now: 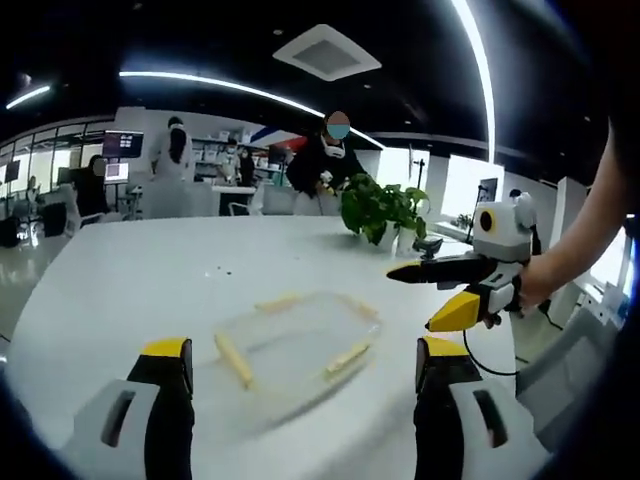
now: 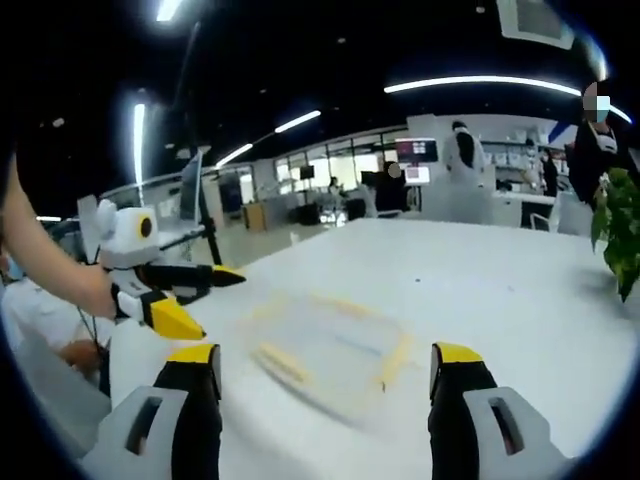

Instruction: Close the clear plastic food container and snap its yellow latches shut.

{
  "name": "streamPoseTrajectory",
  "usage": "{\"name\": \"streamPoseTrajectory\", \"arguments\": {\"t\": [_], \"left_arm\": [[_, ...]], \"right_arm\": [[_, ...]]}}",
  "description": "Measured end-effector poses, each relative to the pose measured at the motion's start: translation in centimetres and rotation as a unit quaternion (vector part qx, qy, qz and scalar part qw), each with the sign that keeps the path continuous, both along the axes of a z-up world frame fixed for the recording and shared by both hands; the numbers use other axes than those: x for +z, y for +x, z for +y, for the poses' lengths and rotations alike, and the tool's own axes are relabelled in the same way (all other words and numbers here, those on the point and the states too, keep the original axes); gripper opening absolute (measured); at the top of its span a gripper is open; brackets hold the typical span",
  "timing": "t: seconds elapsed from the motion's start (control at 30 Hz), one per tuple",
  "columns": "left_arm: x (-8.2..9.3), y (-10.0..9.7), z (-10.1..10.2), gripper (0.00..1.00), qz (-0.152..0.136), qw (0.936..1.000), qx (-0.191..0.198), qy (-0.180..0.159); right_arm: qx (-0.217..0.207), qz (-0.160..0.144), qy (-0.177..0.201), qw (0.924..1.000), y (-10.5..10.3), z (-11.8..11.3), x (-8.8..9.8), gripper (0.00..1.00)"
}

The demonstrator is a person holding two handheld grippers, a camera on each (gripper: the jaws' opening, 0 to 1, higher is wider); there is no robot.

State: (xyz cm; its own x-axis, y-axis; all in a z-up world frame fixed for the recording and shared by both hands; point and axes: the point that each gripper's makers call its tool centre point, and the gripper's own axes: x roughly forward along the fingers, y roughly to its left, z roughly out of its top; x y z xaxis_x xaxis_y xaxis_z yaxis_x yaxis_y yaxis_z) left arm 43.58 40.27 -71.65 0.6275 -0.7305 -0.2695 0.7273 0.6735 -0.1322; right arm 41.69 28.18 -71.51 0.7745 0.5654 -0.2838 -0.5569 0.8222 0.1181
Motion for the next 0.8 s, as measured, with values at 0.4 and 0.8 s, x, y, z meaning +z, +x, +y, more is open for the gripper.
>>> {"name": "streamPoseTrajectory", "arguments": {"t": [0.4, 0.8], "left_arm": [[1.0, -1.7, 0.5, 0.92, -0.003, 1.0, 0.005, -0.006], [0.5, -4.5, 1.3, 0.92, 0.018, 0.9997, 0.01, -0.016]], "right_arm": [[-0.011, -0.002, 0.007, 0.9999, -2.4, -0.2, 0.9, 0.87], [-0.012, 0.001, 0.007, 0.9999, -4.4, -0.4, 1.3, 0.85]]}}
